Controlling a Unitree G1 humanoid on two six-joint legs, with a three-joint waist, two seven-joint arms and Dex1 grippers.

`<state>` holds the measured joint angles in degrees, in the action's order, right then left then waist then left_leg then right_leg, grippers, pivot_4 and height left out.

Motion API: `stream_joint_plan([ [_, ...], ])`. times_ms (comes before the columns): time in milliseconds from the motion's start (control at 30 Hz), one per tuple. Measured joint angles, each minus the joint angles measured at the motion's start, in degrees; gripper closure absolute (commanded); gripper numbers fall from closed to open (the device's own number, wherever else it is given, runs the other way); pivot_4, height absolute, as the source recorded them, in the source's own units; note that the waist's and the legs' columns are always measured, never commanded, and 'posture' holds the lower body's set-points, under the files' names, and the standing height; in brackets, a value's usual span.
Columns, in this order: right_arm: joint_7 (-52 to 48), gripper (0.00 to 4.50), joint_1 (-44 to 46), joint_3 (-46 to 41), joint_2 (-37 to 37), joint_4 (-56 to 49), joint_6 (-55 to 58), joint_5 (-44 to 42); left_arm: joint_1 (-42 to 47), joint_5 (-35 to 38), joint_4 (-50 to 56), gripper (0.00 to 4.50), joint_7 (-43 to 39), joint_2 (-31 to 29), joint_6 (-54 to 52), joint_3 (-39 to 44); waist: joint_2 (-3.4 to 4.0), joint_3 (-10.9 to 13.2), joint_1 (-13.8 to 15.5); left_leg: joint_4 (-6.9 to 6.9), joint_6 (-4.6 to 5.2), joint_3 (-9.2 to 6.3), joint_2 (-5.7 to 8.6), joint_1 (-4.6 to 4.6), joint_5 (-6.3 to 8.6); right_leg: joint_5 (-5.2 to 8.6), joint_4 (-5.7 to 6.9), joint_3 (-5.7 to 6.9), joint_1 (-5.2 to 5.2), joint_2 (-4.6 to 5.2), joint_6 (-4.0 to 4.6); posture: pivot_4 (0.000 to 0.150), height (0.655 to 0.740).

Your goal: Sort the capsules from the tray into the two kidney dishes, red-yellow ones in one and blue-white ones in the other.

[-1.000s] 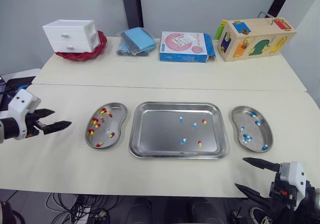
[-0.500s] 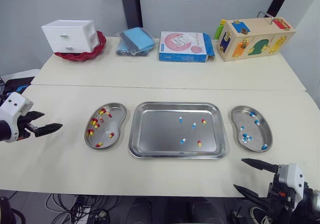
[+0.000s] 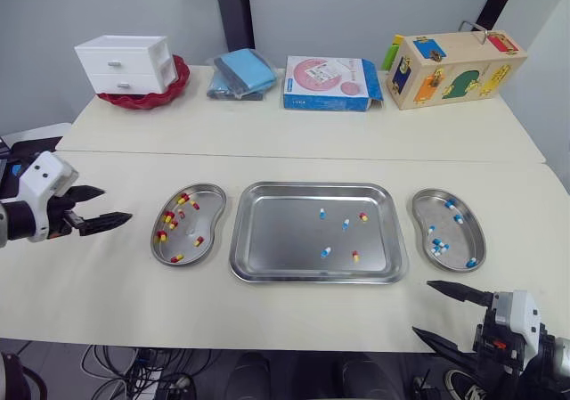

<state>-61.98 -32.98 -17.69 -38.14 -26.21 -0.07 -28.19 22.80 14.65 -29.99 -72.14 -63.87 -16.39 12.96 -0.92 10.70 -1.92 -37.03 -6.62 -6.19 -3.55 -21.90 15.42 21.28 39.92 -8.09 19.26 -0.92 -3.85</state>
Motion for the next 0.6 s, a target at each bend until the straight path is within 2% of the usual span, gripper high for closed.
stream_joint_plan([
  [167,1.01,0.0,1.18,-0.33,-1.42,-2.84,2.36,-0.78,-6.44,6.37,16.14,0.03,-4.28,1.68,-5.36,0.11,0.0,0.0,0.03,-0.01,0.0,0.02,-0.02,0.0,0.0,0.0,0.0,-0.02,-0.01,-0.01,0.0,0.15,0.74],
  [300,2.79,0.0,5.15,-1.28,-4.97,-7.31,8.47,-4.78,-16.81,14.78,35.45,0.03,-6.1,4.01,-9.99,2.81,0.01,0.0,-0.47,0.01,0.0,0.16,-0.04,0.01,0.0,0.0,-0.02,-0.19,-0.01,0.01,0.0,0.15,0.74],
  [400,4.78,0.0,9.24,-1.49,-7.37,-10.15,13.4,-7.86,-26.42,19.35,46.84,0.03,-7.06,7.45,-9.48,5.34,-0.02,0.0,-0.68,0.0,0.01,0.07,-0.07,0.01,0.01,0.0,-0.03,-0.11,0.0,-0.02,0.0,0.15,0.74],
  [500,7.15,0.0,13.53,-0.98,-9.25,-11.44,18.34,-10.37,-34.08,20.47,51.59,0.03,-7.89,9.97,-6.84,9.11,-0.01,0.0,-0.65,-0.01,0.01,0.15,0.01,0.05,0.01,0.0,-0.03,-0.2,-0.06,0.04,0.01,0.15,0.74],
  [600,11.63,0.0,21.98,0.8,-11.36,-12.41,25.46,-13.88,-42.17,20.89,55.34,0.03,-9.92,16.69,1.03,11.38,-0.03,-0.01,-0.72,-0.04,0.01,0.21,0.01,0.07,0.01,-0.01,-0.09,-0.26,-0.06,0.06,-0.01,0.15,0.74],
])
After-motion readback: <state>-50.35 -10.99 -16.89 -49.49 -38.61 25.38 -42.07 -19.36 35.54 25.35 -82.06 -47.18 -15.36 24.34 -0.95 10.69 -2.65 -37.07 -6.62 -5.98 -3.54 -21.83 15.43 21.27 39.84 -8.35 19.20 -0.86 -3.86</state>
